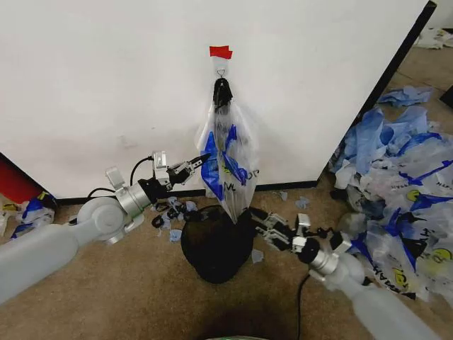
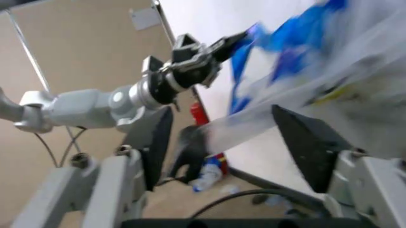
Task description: Pick up the garbage bag from the wall and place it over the trash bin.
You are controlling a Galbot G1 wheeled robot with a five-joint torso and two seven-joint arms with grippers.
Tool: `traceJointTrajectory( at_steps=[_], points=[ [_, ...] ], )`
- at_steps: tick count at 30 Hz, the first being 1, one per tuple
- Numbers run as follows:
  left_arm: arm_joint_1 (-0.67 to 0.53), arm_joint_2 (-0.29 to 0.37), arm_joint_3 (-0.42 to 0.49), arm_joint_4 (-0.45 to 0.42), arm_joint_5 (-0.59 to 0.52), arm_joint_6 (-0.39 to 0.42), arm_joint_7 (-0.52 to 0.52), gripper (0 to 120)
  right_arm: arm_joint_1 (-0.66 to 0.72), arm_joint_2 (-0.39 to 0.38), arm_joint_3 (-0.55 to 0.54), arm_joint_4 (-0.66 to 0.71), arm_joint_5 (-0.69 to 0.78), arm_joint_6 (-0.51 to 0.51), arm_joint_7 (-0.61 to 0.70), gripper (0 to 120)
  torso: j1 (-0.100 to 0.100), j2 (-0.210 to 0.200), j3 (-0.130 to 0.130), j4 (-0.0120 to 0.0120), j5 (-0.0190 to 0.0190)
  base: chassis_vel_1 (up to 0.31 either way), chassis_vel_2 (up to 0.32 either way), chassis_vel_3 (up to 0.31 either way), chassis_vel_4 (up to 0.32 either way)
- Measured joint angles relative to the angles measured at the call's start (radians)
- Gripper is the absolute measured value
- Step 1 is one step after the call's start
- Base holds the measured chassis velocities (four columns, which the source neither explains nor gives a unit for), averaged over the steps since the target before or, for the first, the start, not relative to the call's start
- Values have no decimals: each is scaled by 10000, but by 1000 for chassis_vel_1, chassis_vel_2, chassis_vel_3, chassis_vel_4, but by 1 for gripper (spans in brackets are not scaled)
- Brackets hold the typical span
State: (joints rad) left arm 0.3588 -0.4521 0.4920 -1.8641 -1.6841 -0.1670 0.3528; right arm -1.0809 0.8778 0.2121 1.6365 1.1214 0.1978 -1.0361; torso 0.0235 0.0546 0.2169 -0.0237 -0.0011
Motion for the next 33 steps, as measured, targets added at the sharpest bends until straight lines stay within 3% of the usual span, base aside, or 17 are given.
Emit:
traceJointTrajectory(
  at_steps=[5,10,11,15,23,29,33],
  points=[
    [87,46,-113,-107,0,-54,-104,0,7,-634,503,629,1144,-197,563,79,0,0,0,-3,0,0,0,0,0],
    [197,242,-227,-170,43,-75,-143,0,1405,-1515,-183,2216,2735,-665,3924,98,0,0,0,1,-3,0,0,0,0],
    [197,242,-227,-170,43,-75,-143,0,1405,-1515,-183,2216,2735,-665,3924,98,0,0,0,1,-3,0,0,0,0],
    [804,373,-648,-175,204,-192,-311,0,3440,-1862,-1893,2718,3219,-1310,5944,100,1,1,0,6,-6,0,0,0,0],
    [2050,534,-1636,-311,615,-590,-963,0,5217,-1627,-4221,2601,2855,-2536,7246,100,1,1,1,-1,1,0,0,0,0],
    [2709,659,-2420,-333,725,-671,-1125,0,5695,-1213,-4862,2340,2752,-2785,7653,100,0,1,0,1,-1,0,0,0,0],
    [3118,708,-2849,-384,779,-694,-1146,0,5980,-970,-5056,2110,2571,-2795,7699,93,0,1,0,-1,-1,0,0,0,0]
  ],
)
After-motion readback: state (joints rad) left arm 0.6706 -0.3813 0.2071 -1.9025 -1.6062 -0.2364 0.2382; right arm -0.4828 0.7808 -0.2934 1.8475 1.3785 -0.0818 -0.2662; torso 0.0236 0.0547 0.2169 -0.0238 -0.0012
